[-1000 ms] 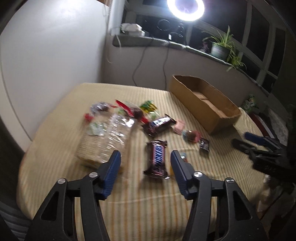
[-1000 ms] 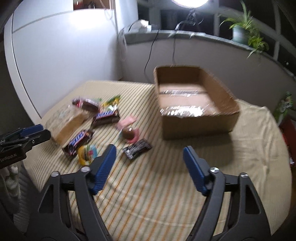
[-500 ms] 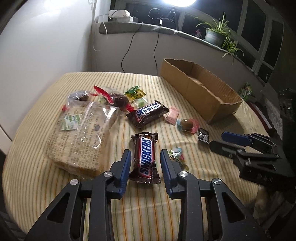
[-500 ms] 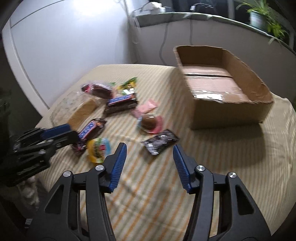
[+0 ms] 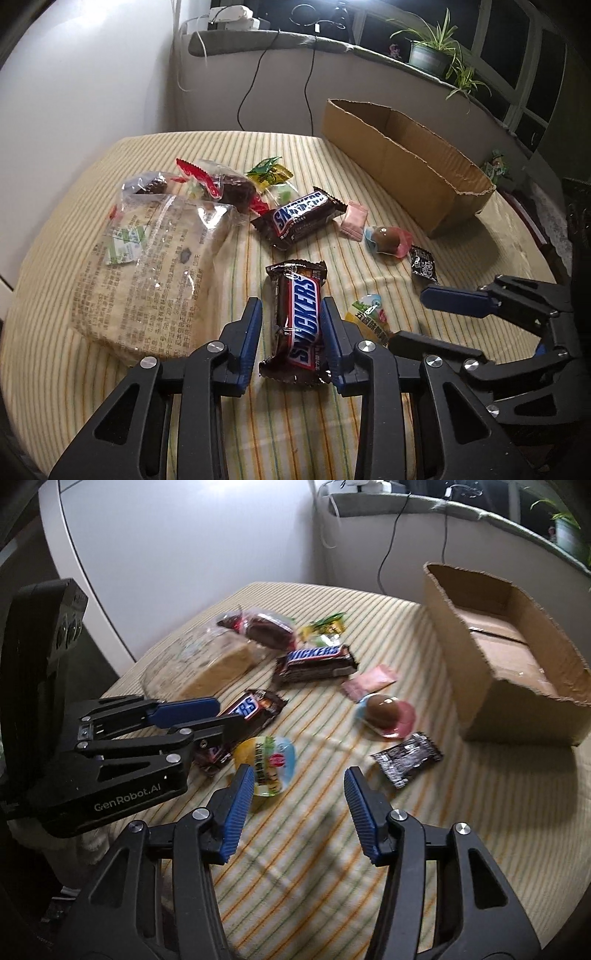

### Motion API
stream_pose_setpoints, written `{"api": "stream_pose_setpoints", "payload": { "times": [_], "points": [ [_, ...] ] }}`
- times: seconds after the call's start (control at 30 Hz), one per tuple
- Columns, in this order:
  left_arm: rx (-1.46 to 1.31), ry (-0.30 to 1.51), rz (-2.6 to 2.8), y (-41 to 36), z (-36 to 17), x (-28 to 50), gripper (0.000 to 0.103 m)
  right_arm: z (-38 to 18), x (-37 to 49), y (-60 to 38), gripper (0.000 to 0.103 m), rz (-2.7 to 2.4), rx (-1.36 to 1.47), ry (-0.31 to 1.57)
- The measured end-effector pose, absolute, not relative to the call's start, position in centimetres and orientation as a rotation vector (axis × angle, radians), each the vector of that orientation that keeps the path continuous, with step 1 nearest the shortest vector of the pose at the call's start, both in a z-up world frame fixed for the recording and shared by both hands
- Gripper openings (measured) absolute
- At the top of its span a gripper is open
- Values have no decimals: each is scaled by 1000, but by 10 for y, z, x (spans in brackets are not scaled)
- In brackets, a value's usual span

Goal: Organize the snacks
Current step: 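Grasp the Snickers bar with the left tool while the right tool grasps the jelly cup, then carry both snacks to the box and release the jelly cup from the right tool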

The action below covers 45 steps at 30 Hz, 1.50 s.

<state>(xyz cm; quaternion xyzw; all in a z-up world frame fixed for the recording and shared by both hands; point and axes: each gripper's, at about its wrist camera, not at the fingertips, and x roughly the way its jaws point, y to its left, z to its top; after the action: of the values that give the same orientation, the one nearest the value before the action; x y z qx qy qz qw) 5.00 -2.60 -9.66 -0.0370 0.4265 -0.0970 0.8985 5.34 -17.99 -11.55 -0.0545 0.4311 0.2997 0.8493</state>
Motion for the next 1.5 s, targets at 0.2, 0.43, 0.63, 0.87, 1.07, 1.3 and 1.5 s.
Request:
{"api": "stream_pose_setpoints", "payload": {
  "times": [0.2,0.43,0.63,0.87,1.07,1.3,1.5],
  "points": [
    [-55,919,-216,-32,-103,50,31,-118,51,-176,54,646,-136,911],
    [-62,908,-201,-25,-103,50,27,-119,52,-167,54,660,-166,910],
    [-78,900,-177,-14,-103,49,27,-123,56,-155,54,679,-201,913],
    [-73,896,-171,-14,-104,48,27,-129,59,-144,53,671,-235,913],
    [-69,905,-166,-18,-107,52,27,-129,61,-147,39,660,-224,915],
    [-71,886,-161,-24,-103,55,27,-122,59,-157,37,655,-192,901],
    [-85,856,-171,-26,-90,56,27,-99,63,-177,37,642,-136,854]
  ]
}}
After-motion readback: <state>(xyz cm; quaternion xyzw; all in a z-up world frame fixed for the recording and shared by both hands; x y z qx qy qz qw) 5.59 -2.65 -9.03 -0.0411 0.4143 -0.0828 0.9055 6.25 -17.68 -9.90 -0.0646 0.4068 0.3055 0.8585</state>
